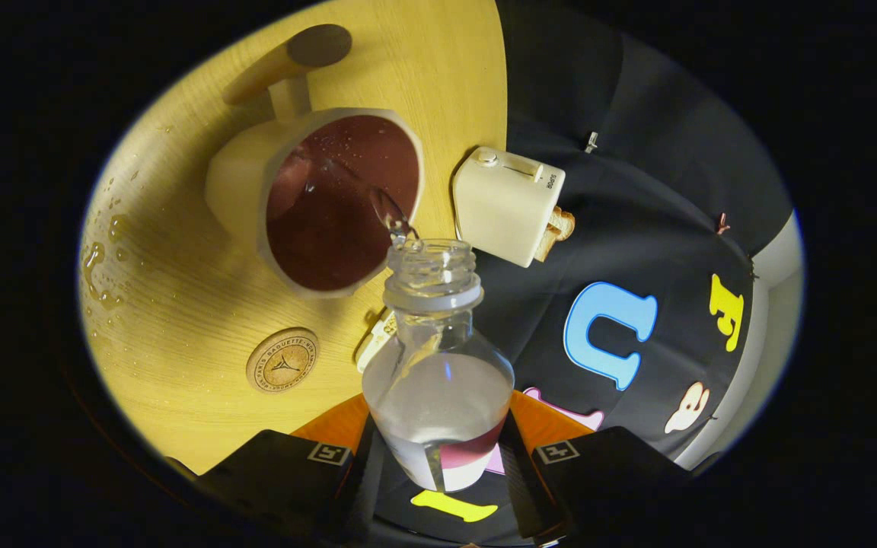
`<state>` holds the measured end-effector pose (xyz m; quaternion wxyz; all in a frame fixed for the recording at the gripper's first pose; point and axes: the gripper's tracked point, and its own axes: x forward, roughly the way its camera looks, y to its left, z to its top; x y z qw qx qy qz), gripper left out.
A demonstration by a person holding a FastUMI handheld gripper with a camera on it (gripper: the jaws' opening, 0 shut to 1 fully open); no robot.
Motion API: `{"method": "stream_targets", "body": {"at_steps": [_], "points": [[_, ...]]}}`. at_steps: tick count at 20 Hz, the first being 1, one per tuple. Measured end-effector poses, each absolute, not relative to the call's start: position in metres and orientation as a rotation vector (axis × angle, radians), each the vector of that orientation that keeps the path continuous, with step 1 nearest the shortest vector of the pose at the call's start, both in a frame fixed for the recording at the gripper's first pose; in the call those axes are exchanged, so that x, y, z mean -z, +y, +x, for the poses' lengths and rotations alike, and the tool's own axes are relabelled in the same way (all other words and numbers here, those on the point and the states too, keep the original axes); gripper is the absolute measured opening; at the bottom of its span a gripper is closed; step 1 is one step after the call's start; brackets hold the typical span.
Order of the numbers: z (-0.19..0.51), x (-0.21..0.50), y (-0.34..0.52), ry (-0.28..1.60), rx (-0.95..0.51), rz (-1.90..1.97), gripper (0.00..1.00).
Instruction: Take the bottle from table, then pour the juice into the cup, finally place the bottle on the coaster
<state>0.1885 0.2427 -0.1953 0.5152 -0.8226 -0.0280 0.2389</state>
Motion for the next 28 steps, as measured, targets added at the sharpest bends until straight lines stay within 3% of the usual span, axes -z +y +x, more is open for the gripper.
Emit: {"method": "stream_targets", "body": {"at_steps": [28], "points": [[0.206,0.148,0.255,-0.220,-0.530,-2.153,0.72]]}}
